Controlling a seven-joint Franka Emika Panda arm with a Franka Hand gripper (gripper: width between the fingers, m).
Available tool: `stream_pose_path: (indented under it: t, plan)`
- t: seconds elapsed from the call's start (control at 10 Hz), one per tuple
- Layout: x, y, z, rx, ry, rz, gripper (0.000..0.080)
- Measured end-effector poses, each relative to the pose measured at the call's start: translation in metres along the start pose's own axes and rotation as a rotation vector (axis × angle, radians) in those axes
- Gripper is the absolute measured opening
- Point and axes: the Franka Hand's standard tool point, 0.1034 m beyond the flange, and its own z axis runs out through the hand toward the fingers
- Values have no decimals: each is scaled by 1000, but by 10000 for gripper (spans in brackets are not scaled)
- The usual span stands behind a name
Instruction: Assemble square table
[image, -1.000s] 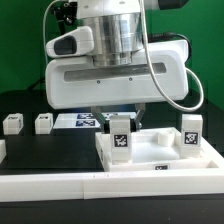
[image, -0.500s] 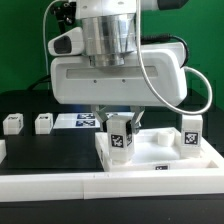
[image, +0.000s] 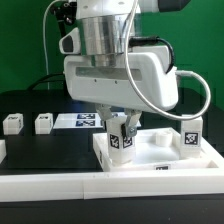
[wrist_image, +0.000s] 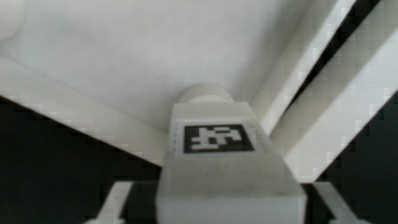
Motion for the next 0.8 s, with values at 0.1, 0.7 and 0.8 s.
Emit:
stream_pose_path:
  t: [0.1, 0.7, 0.8]
  plan:
    - [-1, -1, 0, -1, 0, 112, 292]
    - [-1, -1, 1, 11, -14, 361, 395]
    - [-1, 0, 1, 11, -14, 330, 534]
